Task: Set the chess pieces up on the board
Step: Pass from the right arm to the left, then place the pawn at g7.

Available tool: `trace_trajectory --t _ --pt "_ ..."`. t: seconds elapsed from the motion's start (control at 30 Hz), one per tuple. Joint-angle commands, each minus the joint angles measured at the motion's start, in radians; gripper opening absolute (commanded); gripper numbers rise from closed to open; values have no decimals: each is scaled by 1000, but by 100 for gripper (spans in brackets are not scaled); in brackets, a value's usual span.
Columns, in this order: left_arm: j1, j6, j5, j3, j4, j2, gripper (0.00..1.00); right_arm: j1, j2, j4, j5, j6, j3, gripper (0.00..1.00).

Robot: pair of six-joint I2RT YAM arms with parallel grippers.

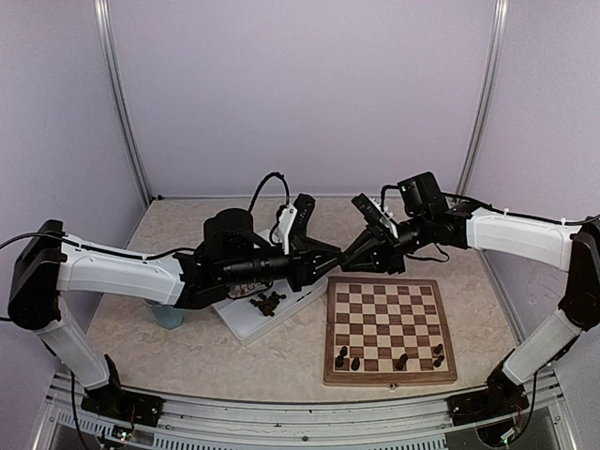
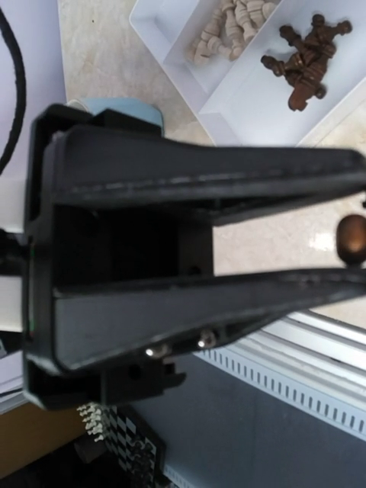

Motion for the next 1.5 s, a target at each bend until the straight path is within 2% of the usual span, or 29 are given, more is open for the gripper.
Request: trace_trajectory --t 0.0,0.23,0.4,0.53,0.63,0.7,0.77,0.87,1.07,1.3,1.47 --pt "1 18 36 48 -10 26 21 -4 10 12 -2 4 -6 6" --pt "1 27 48 87 -54 47 10 -4 0 -13 40 -33 -5 10" --pt "3 74 9 114 -155 28 8 -22 -52 -114 169 -165 3 33" --pt "4 128 -25 132 -284 -5 8 -100 -121 -147 299 -246 -23 54" --pt "4 161 -41 141 -395 -14 8 -169 -132 -127 478 -256 -54 62" --pt "-4 187 -42 152 -460 -6 8 -237 -117 -117 543 -232 -46 63" --pt "-16 221 -33 178 -533 20 8 -329 -105 -119 534 -200 -27 63" --pt "-39 276 -24 265 -682 82 8 -382 -118 -103 528 -185 -45 63" --pt "-101 398 -41 464 -924 254 8 -387 -146 -71 568 -206 -82 63" --pt "-148 452 -65 610 -1033 390 8 -387 -126 -78 572 -220 -86 63" --pt "-160 468 -67 648 -1067 436 8 -387 -120 -79 563 -224 -88 63"
